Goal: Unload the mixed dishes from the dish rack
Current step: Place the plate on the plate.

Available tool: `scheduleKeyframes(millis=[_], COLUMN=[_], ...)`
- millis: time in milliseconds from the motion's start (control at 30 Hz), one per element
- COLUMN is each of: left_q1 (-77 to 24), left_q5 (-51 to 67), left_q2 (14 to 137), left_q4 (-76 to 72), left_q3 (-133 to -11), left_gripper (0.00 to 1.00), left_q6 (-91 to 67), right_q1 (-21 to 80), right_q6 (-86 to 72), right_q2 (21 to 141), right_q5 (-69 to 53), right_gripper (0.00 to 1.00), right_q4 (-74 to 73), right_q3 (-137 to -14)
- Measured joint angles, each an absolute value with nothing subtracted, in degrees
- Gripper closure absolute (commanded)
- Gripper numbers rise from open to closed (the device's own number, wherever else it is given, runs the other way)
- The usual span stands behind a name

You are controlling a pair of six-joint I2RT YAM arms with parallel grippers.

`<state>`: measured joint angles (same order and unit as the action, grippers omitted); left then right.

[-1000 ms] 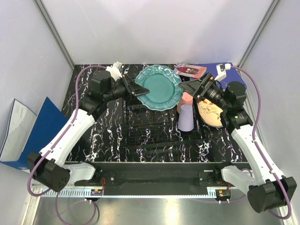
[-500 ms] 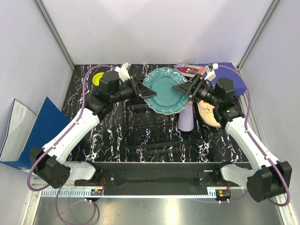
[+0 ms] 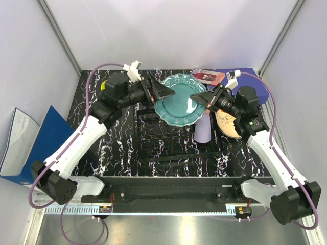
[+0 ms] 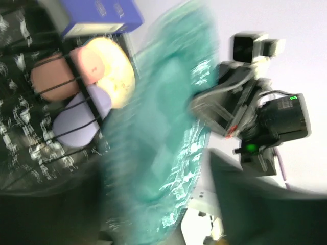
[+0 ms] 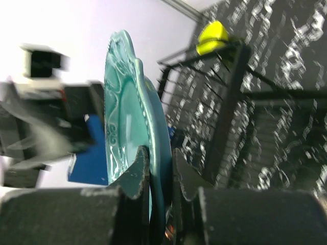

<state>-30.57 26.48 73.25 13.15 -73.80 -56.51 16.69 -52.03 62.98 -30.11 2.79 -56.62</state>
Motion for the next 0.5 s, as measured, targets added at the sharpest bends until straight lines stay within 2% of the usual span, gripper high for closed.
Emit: scheduleKeyframes(millis=[100,233,333,500], left_q1=[-29.9,-24.1,-19.0,-16.6], left_q5=[25.2,23.2,21.2,19.6], left_q2=[72.8,69.3,64.6,56.4], left_q4=[15.0,14.9,14.4,13.0], left_q3=[-76.9,-77.1,-75.8,-70.8], left_gripper=[0.01,0.01,0.01,0.01], left_q6=[-54.2,-53.4,-53.4,-53.3], right_q1=[17.3,15.8,9.9,1.1], right_q6=[-50.7,-48.8,-49.3,-50.4], right_q2=[61.8,60.7,60.5,60.6], right_q5=[-29.2,-28.4,-28.6,-23.9], right_gripper=[1.00,1.00,1.00,1.00], right_q4=[-0.6,-5.4,-8.0,-10.3], right_q3=[-57.1,-58.7,-58.8,-58.8])
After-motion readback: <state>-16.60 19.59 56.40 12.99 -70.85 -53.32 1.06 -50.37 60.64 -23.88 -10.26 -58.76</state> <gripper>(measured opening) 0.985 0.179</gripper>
